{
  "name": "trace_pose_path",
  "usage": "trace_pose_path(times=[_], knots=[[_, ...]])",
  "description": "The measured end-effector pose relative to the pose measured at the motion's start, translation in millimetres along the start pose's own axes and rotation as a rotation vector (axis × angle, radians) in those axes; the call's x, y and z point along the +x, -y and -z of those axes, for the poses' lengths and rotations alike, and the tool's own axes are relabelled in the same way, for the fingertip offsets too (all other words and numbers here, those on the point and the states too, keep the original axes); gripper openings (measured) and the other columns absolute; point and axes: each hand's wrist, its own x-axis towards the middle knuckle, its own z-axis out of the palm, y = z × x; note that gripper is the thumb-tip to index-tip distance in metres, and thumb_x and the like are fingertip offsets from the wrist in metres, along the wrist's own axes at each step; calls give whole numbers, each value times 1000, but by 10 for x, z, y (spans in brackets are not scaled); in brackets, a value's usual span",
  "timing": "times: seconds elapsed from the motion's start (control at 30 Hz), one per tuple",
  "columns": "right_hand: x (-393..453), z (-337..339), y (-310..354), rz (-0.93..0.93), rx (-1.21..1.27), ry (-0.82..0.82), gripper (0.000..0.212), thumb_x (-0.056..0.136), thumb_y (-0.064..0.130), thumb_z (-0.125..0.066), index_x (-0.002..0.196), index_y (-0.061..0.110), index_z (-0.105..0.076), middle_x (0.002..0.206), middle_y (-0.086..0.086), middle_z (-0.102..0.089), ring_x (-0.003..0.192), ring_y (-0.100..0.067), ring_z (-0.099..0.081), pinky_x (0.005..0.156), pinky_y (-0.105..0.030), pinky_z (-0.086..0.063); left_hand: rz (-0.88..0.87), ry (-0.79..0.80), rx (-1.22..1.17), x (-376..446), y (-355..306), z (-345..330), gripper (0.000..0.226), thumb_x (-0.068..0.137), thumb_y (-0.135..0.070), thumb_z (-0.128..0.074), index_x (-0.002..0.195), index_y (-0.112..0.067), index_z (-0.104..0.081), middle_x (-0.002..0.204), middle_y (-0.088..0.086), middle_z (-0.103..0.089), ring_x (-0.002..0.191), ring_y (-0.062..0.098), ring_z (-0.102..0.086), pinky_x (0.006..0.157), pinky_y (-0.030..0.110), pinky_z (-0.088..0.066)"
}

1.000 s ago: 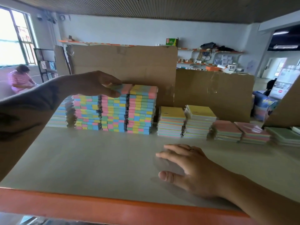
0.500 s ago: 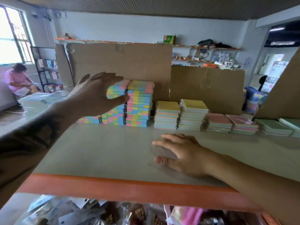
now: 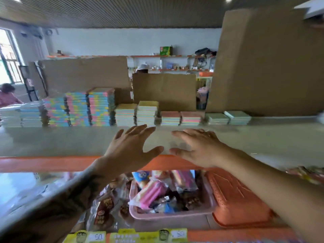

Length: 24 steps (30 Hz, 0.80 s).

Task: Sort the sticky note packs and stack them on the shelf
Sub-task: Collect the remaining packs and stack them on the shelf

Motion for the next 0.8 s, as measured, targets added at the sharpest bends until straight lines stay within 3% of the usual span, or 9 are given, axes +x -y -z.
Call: trace_pose_path(times=[0.2, 0.47, 0.67, 0.8], knots=[[-1075, 208, -985, -108, -8, -11, 79, 89, 85, -31, 157, 48, -19, 166, 7, -27, 152, -23, -26, 117, -52, -22, -112, 30, -87, 105, -1368, -183, 100, 71, -93, -22, 156, -41, -31, 164, -10, -32, 150, 13, -30, 120, 40, -24], [-2443, 514, -2418, -374, -6, -38, 76, 92, 83, -31, 157, 46, -20, 166, 8, -27, 151, -24, -27, 119, -55, -23, -311, 142, -157, 494, -3196, -384, 78, 87, -83, -41, 154, -44, -32, 162, -17, -33, 148, 11, -32, 121, 39, -24], [-3064, 626, -3316, -558, 23, -111, 79, 90, 83, -32, 156, 42, -28, 159, 3, -41, 139, -26, -47, 115, -53, -33, -483, 180, -182, 1041, -4375, -564, 79, 85, -86, -38, 152, -44, -35, 160, -18, -35, 146, 13, -36, 120, 43, -29], [-3243, 707, -3932, -644, 1, -125, 84, 84, 89, -28, 153, 42, -32, 157, 4, -43, 141, -25, -45, 114, -57, -33, -564, 198, -175, 1574, -5082, -783, 80, 83, -89, -37, 150, -45, -36, 160, -14, -37, 145, 15, -38, 118, 45, -32]])
